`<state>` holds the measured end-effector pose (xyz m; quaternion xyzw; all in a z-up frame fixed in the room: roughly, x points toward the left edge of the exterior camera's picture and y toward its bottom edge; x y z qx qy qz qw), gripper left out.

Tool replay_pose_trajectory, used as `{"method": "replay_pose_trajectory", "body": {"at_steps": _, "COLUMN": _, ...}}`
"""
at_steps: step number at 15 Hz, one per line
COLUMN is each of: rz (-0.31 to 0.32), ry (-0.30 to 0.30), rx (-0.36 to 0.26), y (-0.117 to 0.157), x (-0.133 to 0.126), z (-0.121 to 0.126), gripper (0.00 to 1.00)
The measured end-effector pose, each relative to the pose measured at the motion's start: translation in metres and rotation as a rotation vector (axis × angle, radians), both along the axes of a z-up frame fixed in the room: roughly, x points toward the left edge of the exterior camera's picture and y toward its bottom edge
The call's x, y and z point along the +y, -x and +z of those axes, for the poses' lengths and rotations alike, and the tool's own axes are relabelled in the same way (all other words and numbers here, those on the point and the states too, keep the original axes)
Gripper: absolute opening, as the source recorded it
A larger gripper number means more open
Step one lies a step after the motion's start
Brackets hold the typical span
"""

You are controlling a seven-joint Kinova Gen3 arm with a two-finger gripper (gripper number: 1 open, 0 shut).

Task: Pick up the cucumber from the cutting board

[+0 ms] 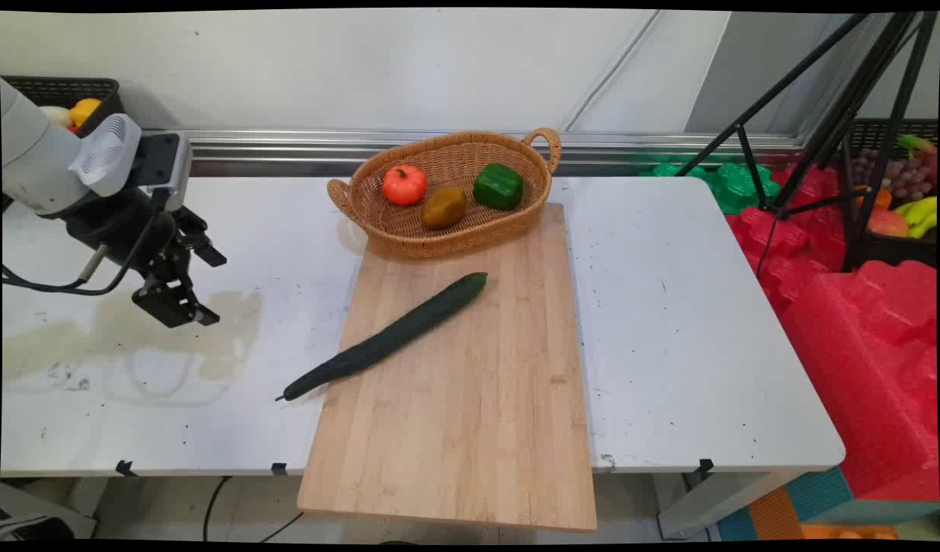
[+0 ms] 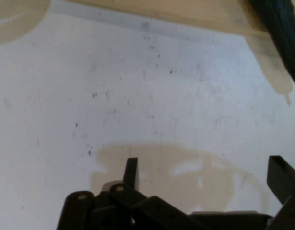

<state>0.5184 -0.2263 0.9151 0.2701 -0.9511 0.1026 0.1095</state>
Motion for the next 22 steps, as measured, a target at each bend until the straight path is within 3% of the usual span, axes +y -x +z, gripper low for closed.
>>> {"method": "replay_pose_trajectory", "body": {"at_steps": 11, "rz": -0.021, "ry": 0.116, "rx": 0.176, "y": 0.052, "x": -0.023, "z": 0.011, "gripper": 1.00}}
{"method": "replay_pose_trajectory", "body": {"at_steps": 17, "rz": 0.019, "ry": 0.122, "rx": 0.226, "y": 0.089, "x": -0.042, "z": -0.009, "gripper": 1.00}}
{"method": "replay_pose_trajectory", "body": {"at_steps": 22, "rz": 0.065, "ry": 0.094, "rx": 0.240, "y": 0.118, "x": -0.055, "z": -0.040, "gripper": 1.00}}
